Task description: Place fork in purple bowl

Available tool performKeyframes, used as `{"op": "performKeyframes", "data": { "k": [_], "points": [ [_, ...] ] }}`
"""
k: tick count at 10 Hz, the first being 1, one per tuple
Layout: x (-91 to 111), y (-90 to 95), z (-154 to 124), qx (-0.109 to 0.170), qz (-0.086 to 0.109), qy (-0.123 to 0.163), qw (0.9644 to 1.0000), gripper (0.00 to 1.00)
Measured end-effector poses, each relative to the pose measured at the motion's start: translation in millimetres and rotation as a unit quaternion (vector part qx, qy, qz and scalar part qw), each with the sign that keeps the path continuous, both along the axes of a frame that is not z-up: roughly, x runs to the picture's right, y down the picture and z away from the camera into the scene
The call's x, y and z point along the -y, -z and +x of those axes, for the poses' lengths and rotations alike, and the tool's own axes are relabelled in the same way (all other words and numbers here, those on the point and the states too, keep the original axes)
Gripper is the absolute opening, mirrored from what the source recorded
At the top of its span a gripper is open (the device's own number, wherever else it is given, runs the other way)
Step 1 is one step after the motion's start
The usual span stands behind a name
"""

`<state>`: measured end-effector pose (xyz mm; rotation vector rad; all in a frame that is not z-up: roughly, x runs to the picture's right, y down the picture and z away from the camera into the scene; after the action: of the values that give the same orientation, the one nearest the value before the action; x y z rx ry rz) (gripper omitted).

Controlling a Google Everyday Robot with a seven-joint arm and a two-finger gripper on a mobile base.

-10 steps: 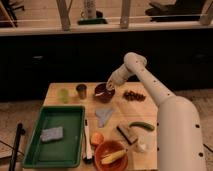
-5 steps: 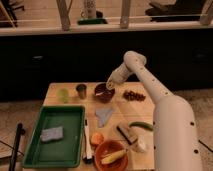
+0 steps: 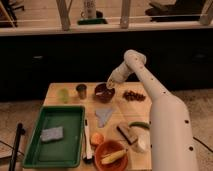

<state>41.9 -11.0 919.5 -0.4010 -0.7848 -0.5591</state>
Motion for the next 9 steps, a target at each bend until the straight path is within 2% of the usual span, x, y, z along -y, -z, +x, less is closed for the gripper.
{"op": "performKeyframes", "data": {
  "k": [1,9],
  "points": [
    [0.2,-0.4,0.3,0.001,-0.001,-0.001,1.0000,0.80],
    [0.4,7.2,8.0,0.009,0.004,-0.016,0.9998,0.80]
  ]
}}
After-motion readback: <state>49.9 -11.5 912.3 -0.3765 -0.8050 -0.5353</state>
